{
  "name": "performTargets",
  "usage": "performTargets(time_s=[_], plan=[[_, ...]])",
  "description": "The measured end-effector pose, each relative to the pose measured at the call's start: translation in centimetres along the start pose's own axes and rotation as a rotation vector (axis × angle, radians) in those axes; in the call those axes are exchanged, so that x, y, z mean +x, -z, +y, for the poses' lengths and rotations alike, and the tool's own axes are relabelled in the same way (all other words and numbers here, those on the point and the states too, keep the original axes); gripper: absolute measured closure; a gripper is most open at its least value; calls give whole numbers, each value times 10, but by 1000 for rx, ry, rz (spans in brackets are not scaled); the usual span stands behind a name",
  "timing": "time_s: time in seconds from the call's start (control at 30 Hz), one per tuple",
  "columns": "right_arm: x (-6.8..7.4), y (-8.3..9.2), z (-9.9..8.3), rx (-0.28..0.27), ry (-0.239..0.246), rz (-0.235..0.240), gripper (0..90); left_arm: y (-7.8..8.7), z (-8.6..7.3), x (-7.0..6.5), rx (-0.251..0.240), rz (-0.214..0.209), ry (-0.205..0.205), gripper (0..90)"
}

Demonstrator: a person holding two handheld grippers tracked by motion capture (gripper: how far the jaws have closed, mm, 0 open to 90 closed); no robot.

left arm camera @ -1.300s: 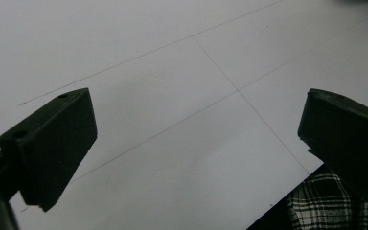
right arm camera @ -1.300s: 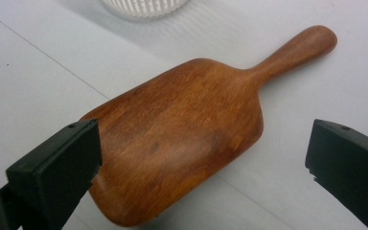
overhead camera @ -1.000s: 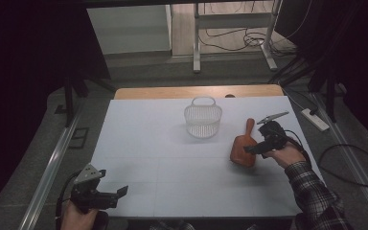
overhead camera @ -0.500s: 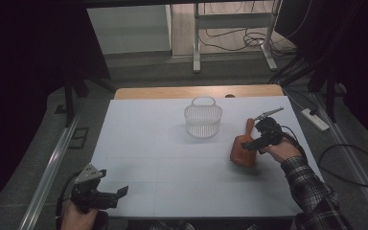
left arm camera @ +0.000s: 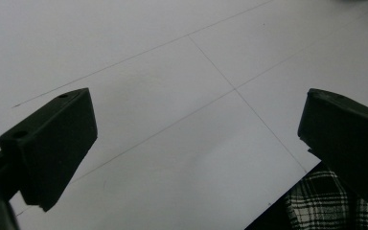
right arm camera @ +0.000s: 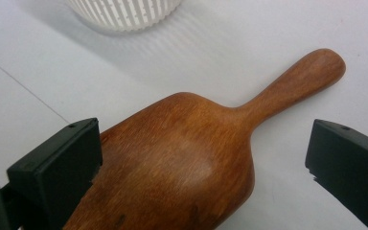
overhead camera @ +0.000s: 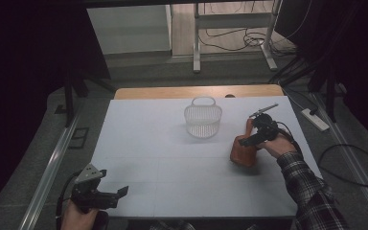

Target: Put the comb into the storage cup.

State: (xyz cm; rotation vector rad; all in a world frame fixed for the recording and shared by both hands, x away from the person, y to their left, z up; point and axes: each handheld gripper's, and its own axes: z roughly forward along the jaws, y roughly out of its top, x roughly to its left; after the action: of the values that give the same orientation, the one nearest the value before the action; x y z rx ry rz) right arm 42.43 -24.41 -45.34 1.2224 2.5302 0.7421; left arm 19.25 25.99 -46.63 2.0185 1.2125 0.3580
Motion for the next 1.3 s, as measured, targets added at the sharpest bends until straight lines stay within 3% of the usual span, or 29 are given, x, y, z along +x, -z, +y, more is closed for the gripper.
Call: performTargets(time_s=[0.63,1.0,1.3], plan=[[-5,-15,18,57,-18,-36,0,0,0,0,1,-1,-3,6],[-9,-24,19,82,-44,-37,10,0,0,0,1,-2,-4,7],[-13,-19,22,49,-48,-48,303,-1,0,0,3,-3,-7,8]])
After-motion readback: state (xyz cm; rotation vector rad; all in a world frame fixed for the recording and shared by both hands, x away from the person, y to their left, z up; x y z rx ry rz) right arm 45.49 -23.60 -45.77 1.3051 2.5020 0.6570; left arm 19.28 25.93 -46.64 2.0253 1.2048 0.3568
